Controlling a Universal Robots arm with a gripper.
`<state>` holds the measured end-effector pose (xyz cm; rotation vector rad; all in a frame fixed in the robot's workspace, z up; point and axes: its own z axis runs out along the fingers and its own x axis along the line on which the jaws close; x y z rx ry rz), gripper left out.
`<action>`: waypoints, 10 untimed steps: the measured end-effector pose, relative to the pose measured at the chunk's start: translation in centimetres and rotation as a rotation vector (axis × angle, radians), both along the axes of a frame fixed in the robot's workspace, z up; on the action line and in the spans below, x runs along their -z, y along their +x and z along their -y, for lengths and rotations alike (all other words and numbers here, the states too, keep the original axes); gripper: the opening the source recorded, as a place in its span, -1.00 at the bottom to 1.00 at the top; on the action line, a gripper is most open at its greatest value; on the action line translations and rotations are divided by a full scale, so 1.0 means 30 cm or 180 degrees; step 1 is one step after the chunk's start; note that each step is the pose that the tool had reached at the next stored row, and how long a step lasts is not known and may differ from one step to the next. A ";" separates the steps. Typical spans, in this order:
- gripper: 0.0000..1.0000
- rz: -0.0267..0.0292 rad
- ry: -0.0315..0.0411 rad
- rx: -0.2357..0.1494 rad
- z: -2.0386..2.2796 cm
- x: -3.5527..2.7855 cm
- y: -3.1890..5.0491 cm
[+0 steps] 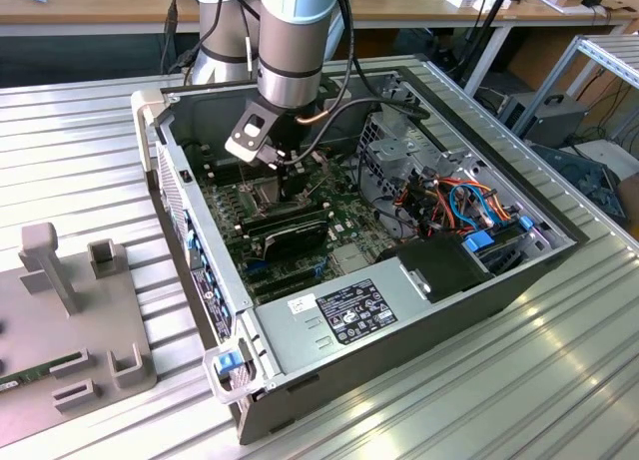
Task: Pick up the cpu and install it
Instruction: 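Place the cpu into insertion slot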
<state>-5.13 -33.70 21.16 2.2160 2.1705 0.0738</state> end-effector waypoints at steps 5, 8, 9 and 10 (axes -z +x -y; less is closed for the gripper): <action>-0.28 0.0000 0.0000 0.0000 0.000 0.000 0.000; -0.76 0.0000 0.0000 0.0000 0.000 0.000 0.000; -0.76 0.0000 0.0000 0.0000 0.000 0.000 0.000; -0.76 0.0000 0.0000 0.0000 0.000 0.000 0.000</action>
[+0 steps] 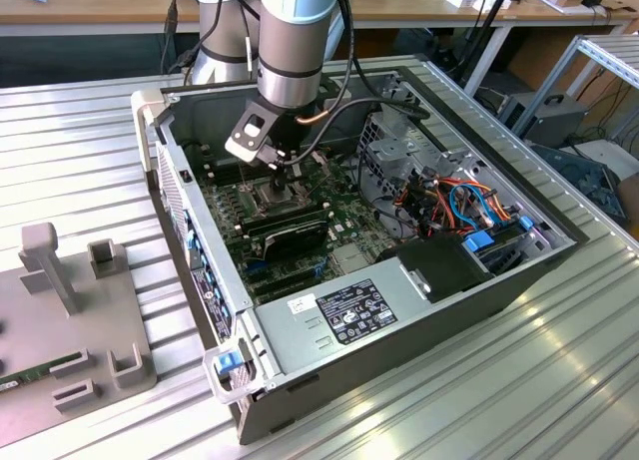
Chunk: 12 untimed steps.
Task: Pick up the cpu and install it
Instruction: 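Place the cpu into insertion slot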
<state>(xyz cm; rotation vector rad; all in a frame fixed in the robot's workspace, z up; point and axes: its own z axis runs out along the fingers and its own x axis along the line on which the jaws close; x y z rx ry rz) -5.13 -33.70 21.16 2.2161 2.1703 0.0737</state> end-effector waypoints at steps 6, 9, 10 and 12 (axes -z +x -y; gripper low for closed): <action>-0.79 -0.0086 0.0000 0.0000 0.000 0.001 0.000; -0.79 -0.0087 0.0000 0.0000 0.000 0.002 0.000; -0.79 -0.0086 0.0001 0.0000 0.000 0.007 0.000; -0.79 -0.0087 0.0000 0.0000 0.000 0.013 0.000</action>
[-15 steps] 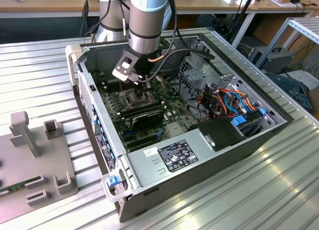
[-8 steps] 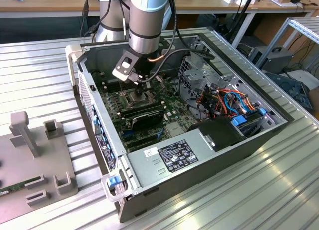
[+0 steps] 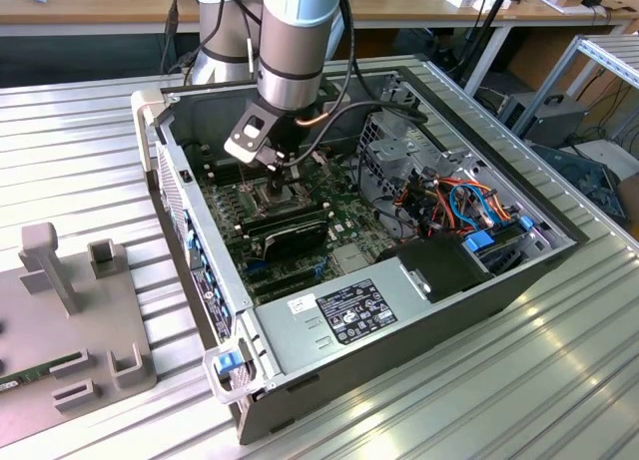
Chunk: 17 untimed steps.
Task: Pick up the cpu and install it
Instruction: 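Place the cpu into insertion slot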
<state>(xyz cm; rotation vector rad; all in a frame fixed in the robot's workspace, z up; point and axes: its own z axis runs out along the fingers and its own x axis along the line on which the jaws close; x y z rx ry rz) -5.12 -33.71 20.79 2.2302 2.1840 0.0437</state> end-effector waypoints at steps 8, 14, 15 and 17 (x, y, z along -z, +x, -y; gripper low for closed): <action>-0.79 0.0000 -0.0001 0.0004 0.000 0.008 0.000; -0.79 0.0002 0.0003 0.0004 -0.001 0.006 0.000; -0.79 0.0002 0.0003 0.0004 -0.001 0.001 0.000; -0.79 0.0001 0.0000 0.0004 0.000 -0.017 0.000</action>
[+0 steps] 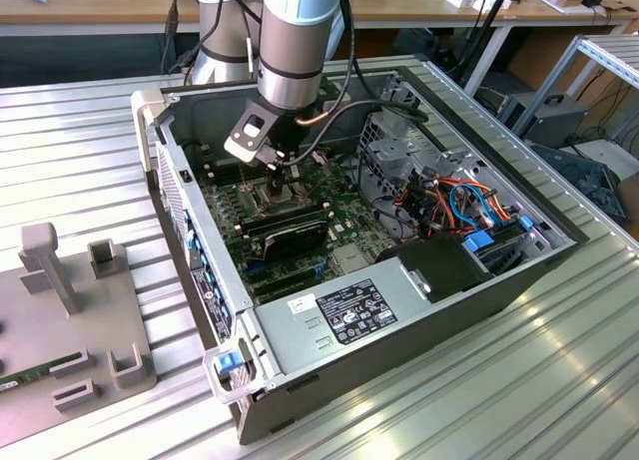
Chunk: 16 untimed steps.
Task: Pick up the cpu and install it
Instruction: 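Place the cpu into insertion slot, then close the cpu cover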
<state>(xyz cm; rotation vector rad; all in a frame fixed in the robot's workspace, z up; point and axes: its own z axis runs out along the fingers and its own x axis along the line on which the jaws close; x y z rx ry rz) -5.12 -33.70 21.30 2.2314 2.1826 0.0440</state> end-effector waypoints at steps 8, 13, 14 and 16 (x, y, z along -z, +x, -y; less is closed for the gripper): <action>-0.79 0.0000 -0.0001 0.0157 0.000 -0.022 0.000; -0.79 0.0000 -0.0001 0.0157 0.000 -0.041 0.000; -0.79 0.0000 -0.0001 0.0157 0.000 -0.042 0.000; -0.79 0.0000 -0.0001 0.0157 0.000 -0.043 0.000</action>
